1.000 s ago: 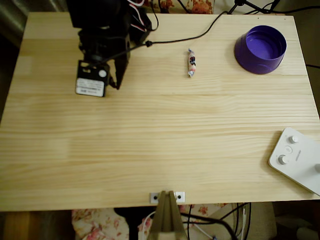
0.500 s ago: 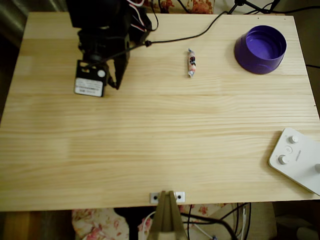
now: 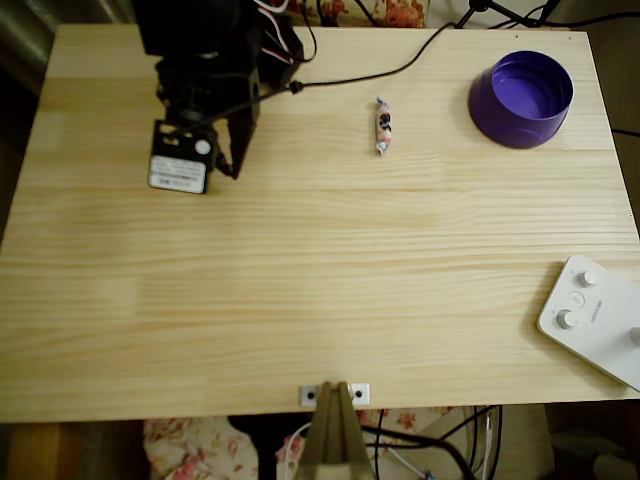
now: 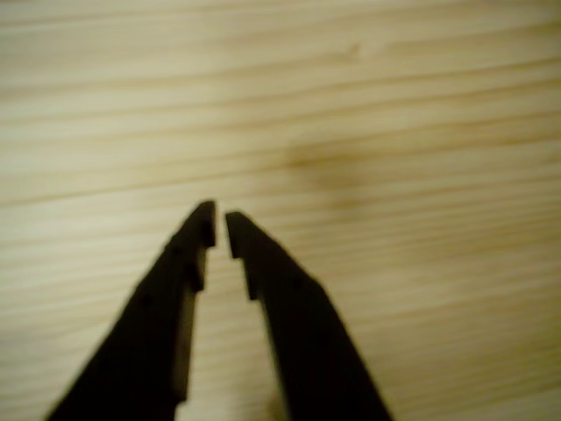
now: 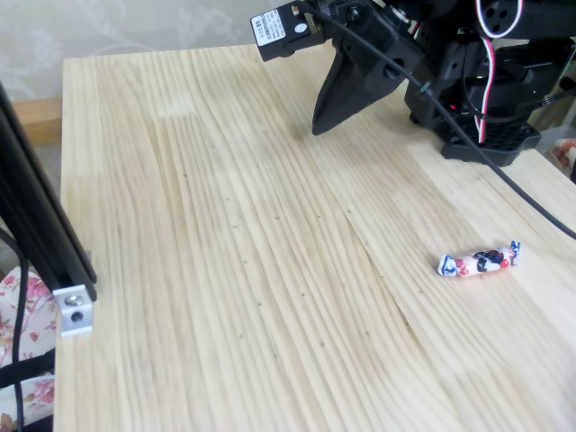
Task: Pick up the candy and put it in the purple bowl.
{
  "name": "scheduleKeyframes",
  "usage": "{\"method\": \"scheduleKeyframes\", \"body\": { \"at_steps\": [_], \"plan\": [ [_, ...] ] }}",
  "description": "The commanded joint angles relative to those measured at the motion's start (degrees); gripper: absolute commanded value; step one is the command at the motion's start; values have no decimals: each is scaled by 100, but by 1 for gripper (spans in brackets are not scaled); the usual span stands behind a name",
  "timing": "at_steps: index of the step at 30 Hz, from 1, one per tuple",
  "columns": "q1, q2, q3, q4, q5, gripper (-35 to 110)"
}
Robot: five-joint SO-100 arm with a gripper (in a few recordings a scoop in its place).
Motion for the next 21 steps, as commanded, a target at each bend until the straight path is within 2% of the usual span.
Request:
{"method": "scheduleKeyframes", "body": {
  "at_steps": [1,21],
  "plan": [
    [44,97,-62,-97,44,-1],
    [-123,-88,-598,-264,360,-1]
  ]
}}
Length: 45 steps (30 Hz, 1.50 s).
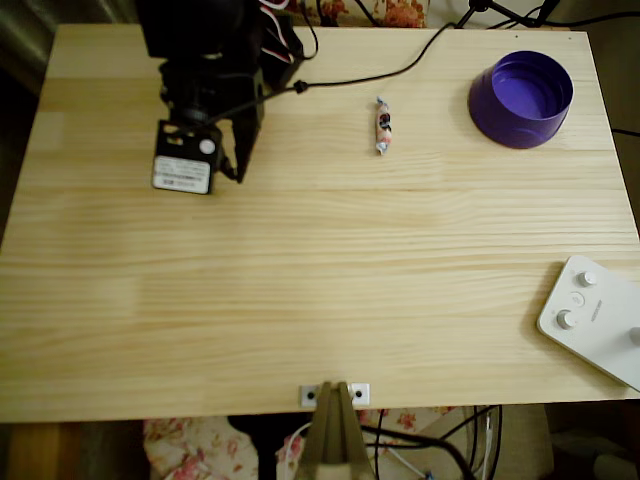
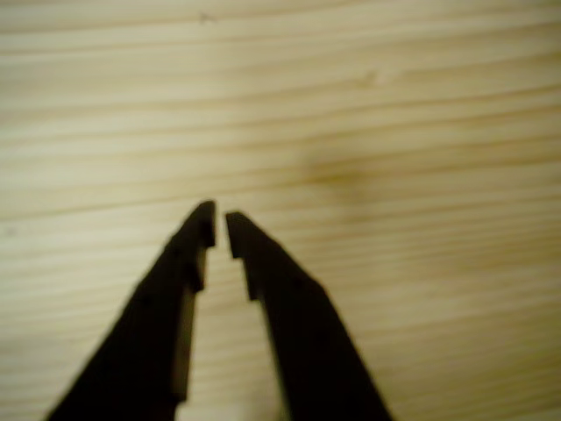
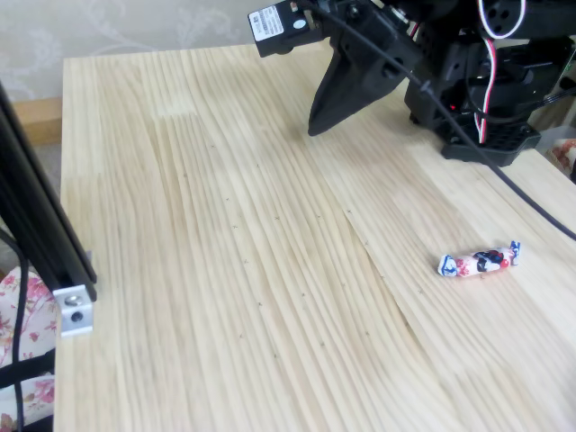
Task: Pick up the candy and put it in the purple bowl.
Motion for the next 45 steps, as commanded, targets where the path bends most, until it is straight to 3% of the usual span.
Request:
{"method": "scheduleKeyframes", "body": {
  "at_steps": [1,12,20,30,36,45],
  "plan": [
    [88,-141,-721,-35,246,-1],
    [-765,-1670,-2751,606,1310,-1],
    [-1547,-2188,-3832,1266,1529,-1],
    [-2821,-4588,-6135,2101,2874,-1],
    [-3507,-5897,-7541,2470,3155,-1],
    [-4271,-6223,-7919,2654,4192,0]
  ]
}}
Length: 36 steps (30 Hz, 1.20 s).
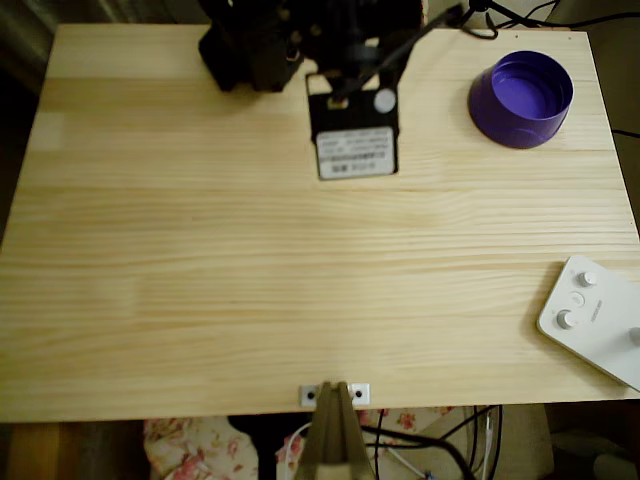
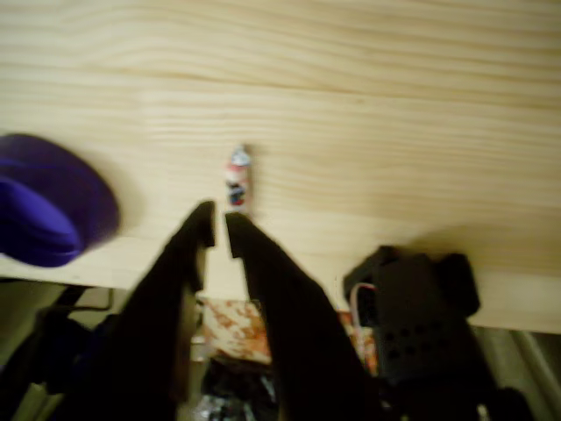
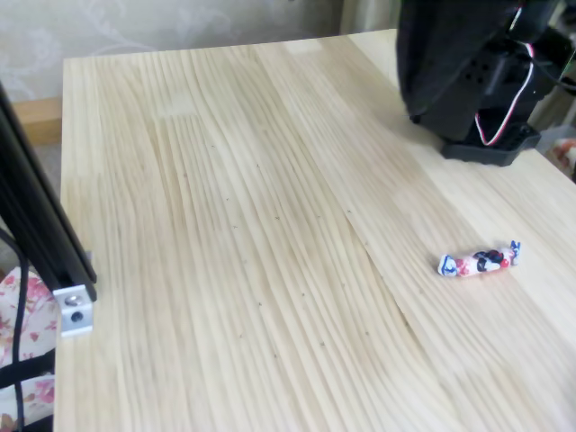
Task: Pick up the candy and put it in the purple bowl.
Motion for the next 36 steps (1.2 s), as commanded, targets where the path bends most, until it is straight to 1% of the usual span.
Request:
{"method": "scheduleKeyframes", "body": {
  "at_steps": [1,10,18,23,28,33,36],
  "plan": [
    [-246,97,-448,202,554,0],
    [-721,369,202,246,1028,0],
    [-1556,1538,1749,-18,2320,0],
    [-1898,2276,2514,-272,2821,1],
    [-2320,2285,2944,-782,3208,1],
    [-2531,2171,3243,-1239,3261,1],
    [-2689,1854,3322,-1459,3322,5]
  ]
}}
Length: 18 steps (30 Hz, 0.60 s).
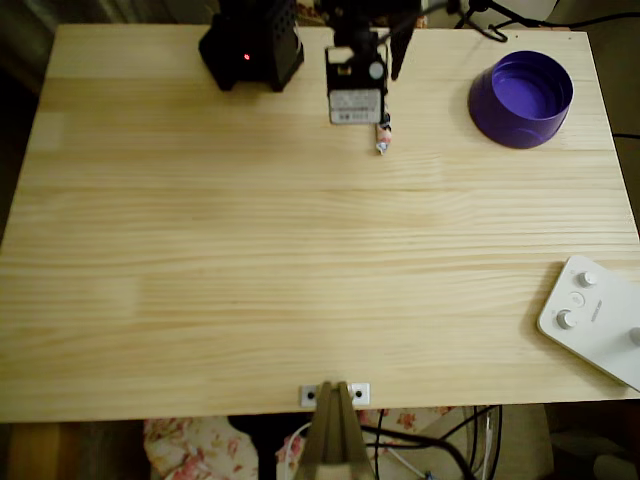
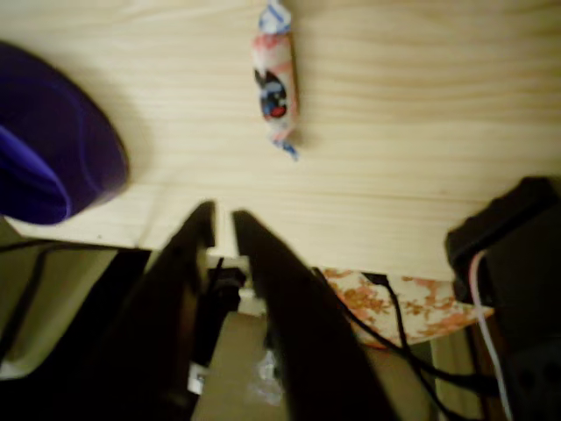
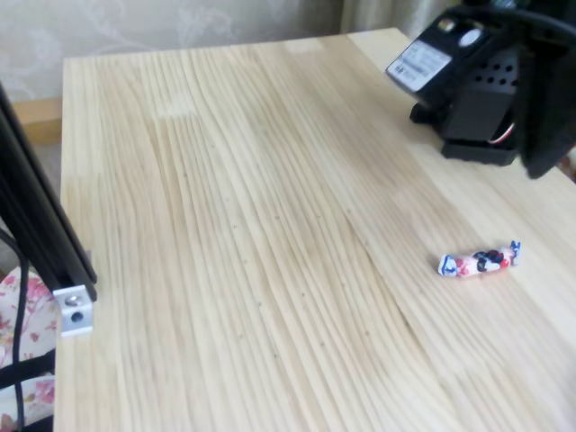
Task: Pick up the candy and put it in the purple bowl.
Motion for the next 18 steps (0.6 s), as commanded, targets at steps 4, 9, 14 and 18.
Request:
{"method": "scheduleKeyframes", "body": {
  "at_steps": [4,9,14,18],
  "plan": [
    [-492,-606,18,-536,202,7],
    [-773,-1160,0,-923,369,11],
    [-809,-1494,-79,-1178,360,16],
    [-826,-1723,-246,-1195,369,22]
  ]
}}
